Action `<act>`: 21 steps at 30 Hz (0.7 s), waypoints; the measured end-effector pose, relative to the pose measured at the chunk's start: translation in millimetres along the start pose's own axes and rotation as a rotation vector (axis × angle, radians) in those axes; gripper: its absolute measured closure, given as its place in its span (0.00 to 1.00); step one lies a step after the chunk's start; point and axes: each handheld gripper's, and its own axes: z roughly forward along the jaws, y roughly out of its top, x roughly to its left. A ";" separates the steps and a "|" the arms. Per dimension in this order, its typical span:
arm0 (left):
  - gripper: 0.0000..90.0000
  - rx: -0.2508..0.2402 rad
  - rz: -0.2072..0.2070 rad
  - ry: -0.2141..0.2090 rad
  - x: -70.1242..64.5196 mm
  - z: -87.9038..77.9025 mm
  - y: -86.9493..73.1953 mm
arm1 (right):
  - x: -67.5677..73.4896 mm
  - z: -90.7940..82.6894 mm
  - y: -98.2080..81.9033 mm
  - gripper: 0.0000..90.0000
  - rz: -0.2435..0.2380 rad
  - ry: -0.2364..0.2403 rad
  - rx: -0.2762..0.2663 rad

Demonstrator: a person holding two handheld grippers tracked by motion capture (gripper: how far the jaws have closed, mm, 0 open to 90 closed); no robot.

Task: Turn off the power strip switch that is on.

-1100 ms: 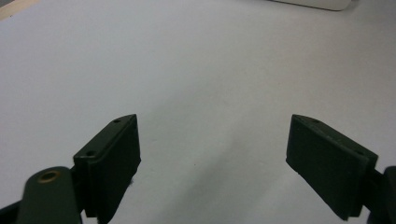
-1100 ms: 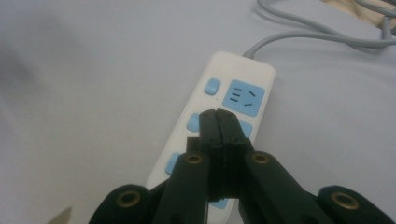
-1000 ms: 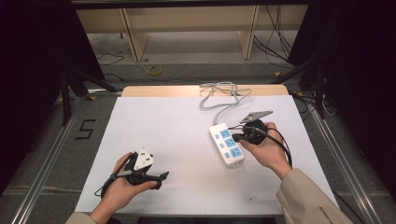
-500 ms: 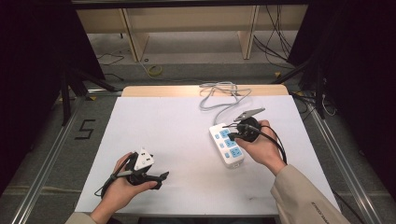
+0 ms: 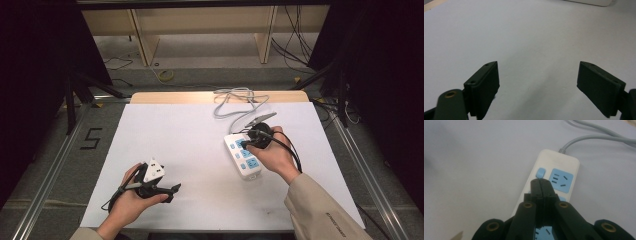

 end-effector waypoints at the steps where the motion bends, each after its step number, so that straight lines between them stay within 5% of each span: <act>1: 0.19 0.000 0.000 0.000 0.0 0.0 0.0 | 0.3 1.1 0.9 1.00 0.002 0.001 0.007; 21: 0.20 0.002 0.003 0.000 -0.1 0.2 0.3 | -0.6 26.7 9.8 1.00 0.016 0.003 0.107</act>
